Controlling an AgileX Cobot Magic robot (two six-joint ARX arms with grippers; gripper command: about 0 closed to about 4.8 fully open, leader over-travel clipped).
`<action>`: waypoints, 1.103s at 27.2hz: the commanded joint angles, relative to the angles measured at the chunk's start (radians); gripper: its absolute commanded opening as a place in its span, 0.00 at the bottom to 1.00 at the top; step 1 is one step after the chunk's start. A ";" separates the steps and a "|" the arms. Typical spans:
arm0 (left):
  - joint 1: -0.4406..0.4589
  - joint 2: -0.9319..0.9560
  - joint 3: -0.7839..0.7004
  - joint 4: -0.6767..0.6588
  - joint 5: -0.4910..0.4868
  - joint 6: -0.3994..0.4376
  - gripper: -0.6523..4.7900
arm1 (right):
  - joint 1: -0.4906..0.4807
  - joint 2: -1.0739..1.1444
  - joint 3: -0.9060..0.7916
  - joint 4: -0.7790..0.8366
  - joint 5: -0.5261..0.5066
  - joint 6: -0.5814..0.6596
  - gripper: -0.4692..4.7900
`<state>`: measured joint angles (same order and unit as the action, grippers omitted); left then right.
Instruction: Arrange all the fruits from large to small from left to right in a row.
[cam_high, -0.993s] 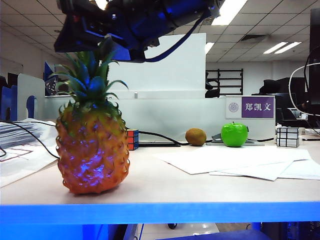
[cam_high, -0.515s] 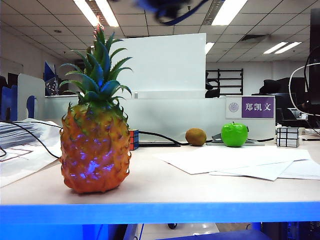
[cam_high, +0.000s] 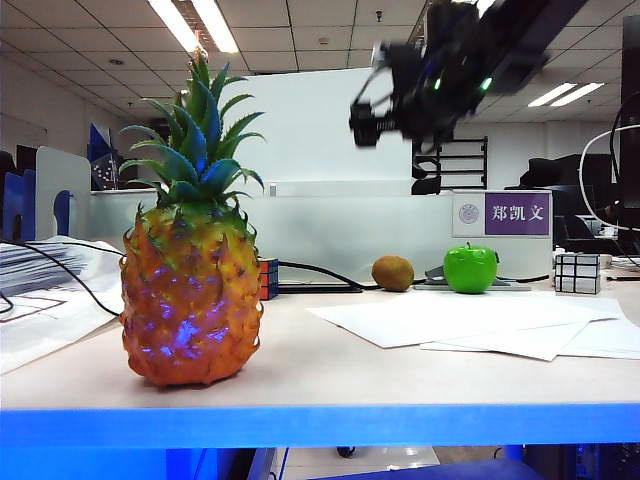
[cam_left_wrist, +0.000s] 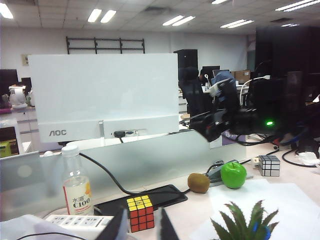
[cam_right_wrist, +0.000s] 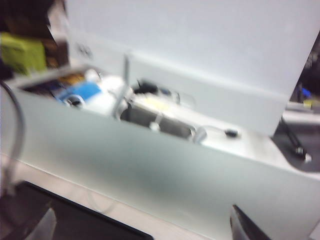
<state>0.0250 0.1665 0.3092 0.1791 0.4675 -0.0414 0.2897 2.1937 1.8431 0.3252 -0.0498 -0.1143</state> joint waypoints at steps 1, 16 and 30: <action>0.000 0.001 0.003 0.005 -0.004 0.000 0.29 | -0.014 0.172 0.227 -0.184 -0.005 -0.056 1.00; 0.001 0.001 0.003 -0.006 -0.005 0.001 0.29 | -0.060 0.368 0.317 -0.254 0.047 -0.200 1.00; 0.001 0.001 0.003 -0.006 -0.003 0.005 0.29 | -0.057 0.425 0.319 -0.226 0.032 -0.197 0.30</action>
<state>0.0254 0.1669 0.3092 0.1623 0.4664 -0.0402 0.2329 2.6209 2.1590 0.0986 -0.0216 -0.3183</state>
